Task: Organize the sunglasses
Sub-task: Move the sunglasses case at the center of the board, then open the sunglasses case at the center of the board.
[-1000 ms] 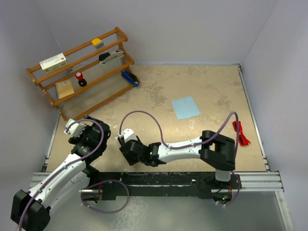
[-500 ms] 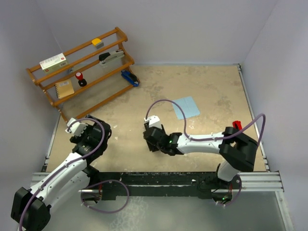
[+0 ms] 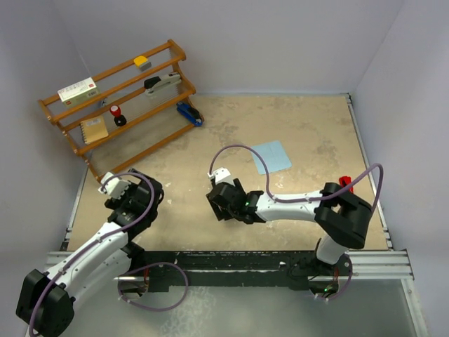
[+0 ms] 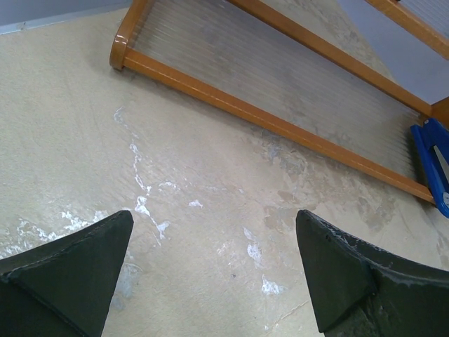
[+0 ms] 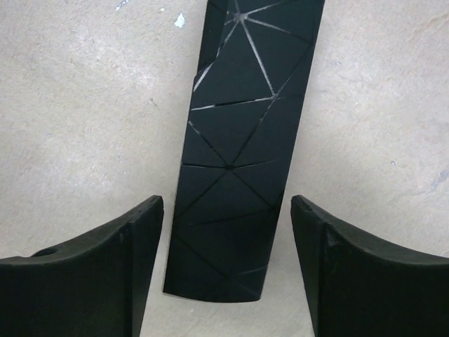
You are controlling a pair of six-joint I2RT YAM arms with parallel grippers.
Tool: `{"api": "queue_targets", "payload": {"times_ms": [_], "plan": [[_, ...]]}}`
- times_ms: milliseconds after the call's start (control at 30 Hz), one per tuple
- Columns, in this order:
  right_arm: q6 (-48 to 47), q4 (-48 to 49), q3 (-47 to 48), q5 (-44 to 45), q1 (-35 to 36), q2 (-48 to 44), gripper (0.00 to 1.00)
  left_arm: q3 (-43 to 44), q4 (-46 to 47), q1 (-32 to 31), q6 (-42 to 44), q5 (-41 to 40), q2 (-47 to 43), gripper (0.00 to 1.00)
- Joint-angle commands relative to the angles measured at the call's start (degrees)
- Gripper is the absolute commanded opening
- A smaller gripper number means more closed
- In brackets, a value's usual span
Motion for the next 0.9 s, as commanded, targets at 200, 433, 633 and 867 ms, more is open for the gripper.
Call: {"api": "queue_targets", "payload": {"times_ms": [200, 433, 633, 867], "plan": [[-4.4, -4.6, 7.3, 5.7, 0.9, 2.5, 0.83, -1.2, 3.2, 0.3, 1.8, 0.3, -0.4, 0.96], [-5.8, -12.4, 12.1, 14.9, 4.1, 3.6, 0.79, -1.4, 4.3, 0.3, 2.2, 0.4, 0.1, 0.96], [-6.0, -15.2, 13.8, 17.0, 5.5, 5.5, 0.72, -1.9, 5.0, 0.3, 2.3, 0.5, 0.3, 0.96], [-5.9, -16.6, 14.4, 17.2, 5.7, 6.9, 0.60, -1.9, 5.0, 0.3, 2.4, 0.4, 0.1, 0.96]]}}
